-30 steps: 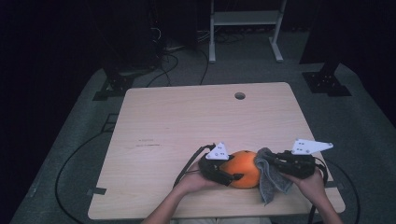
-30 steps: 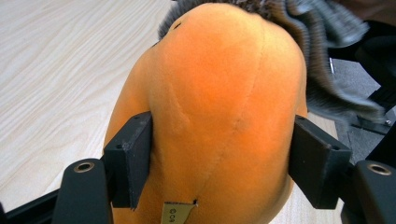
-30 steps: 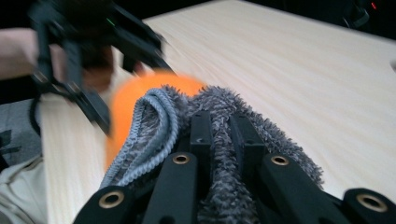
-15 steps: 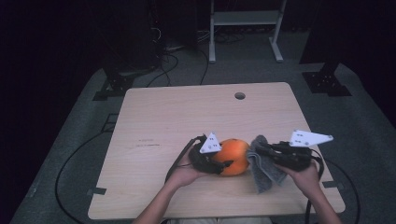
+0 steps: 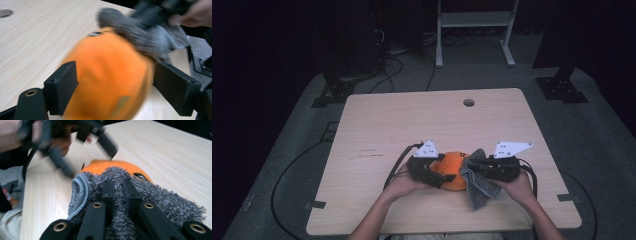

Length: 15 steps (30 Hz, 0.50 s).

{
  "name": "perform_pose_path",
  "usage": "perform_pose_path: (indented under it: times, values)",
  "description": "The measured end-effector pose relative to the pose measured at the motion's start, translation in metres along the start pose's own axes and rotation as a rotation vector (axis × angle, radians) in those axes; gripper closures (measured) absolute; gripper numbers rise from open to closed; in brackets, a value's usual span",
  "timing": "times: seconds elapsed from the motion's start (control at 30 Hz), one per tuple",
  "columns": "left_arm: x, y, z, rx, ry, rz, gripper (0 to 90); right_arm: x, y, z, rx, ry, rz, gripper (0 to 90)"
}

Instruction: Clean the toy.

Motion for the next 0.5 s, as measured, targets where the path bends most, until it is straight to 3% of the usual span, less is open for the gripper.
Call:
perform_pose_path:
  times: [0.07, 0.13, 0.2, 0.23, 0.33, 0.4, 0.5]
  values:
    - [0.006, 0.003, -0.001, 0.006, -0.016, -0.02, 21.5, 0.001, -0.004, 0.007, 0.007, -0.008, -0.003, 80.9]
    - [0.005, 0.011, 0.002, 0.036, -0.022, 0.002, 20.8, 0.0, -0.008, 0.013, 0.01, -0.013, 0.0, 80.9]
    - [-0.001, 0.019, 0.006, 0.053, -0.054, 0.052, 23.0, -0.001, -0.011, 0.016, 0.015, -0.01, 0.008, 80.9]
    - [-0.004, 0.022, 0.007, 0.064, -0.047, 0.061, 23.9, 0.0, -0.012, 0.016, 0.023, -0.008, 0.016, 80.9]
    - [-0.015, 0.022, 0.007, 0.057, 0.026, 0.092, 27.0, 0.007, -0.012, 0.007, 0.021, -0.081, 0.071, 81.2]
    - [-0.024, 0.022, 0.007, 0.071, 0.096, 0.103, 28.9, 0.011, -0.007, -0.005, 0.021, -0.1, 0.063, 81.2]
    - [-0.03, 0.018, 0.01, 0.09, 0.118, 0.097, 29.3, 0.005, 0.003, -0.013, 0.058, -0.09, 0.064, 81.1]
Point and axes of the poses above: each handheld gripper's, and its own axes: y roughly forward along the jaws, z roughly out of its underside, x roughly to its left, the point moved 9 cm from there along y, roughly forward along the jaws, and after that the axes turned 14 degrees about y, right-handed, at the moved point
